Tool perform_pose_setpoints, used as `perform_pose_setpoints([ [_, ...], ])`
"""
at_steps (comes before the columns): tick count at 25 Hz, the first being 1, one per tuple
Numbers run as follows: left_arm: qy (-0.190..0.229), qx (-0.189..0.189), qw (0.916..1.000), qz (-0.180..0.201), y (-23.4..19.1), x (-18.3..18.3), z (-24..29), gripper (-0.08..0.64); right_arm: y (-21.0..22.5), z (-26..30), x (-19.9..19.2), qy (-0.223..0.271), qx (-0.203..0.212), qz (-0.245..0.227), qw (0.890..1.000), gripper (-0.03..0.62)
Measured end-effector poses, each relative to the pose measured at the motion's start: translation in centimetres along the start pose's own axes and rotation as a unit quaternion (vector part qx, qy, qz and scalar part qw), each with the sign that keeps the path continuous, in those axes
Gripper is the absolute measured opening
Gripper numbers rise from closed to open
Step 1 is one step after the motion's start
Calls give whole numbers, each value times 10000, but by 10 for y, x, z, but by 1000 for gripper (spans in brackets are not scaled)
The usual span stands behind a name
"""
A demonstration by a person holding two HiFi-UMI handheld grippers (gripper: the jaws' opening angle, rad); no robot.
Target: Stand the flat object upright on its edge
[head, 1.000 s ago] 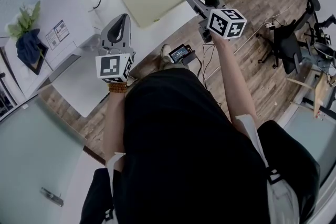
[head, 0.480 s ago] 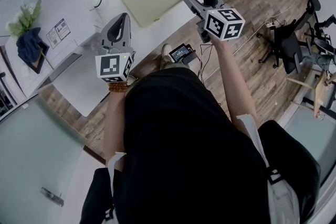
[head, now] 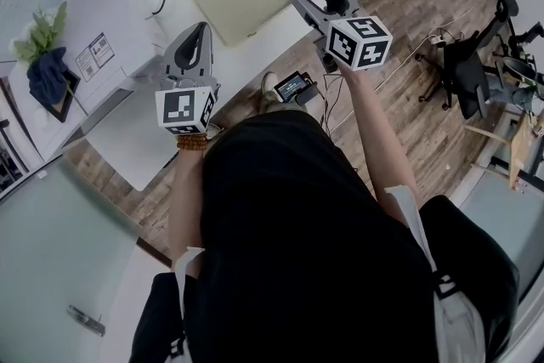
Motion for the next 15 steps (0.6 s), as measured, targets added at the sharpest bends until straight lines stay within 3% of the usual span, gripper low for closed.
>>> perform_pose_setpoints([
  [15,-18,7,10000,7,-2,-1,-1,8,-33,6,1,-34,133,-550,9984,250],
])
Point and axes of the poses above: the fingertips, and each gripper's own axes: z forward along the fingers, y to its right, x out of its top, the point moved 8 cm from there along -z, backward along the fingers, and after that the axes turned 13 degrees about z, right-handed, at the moved point
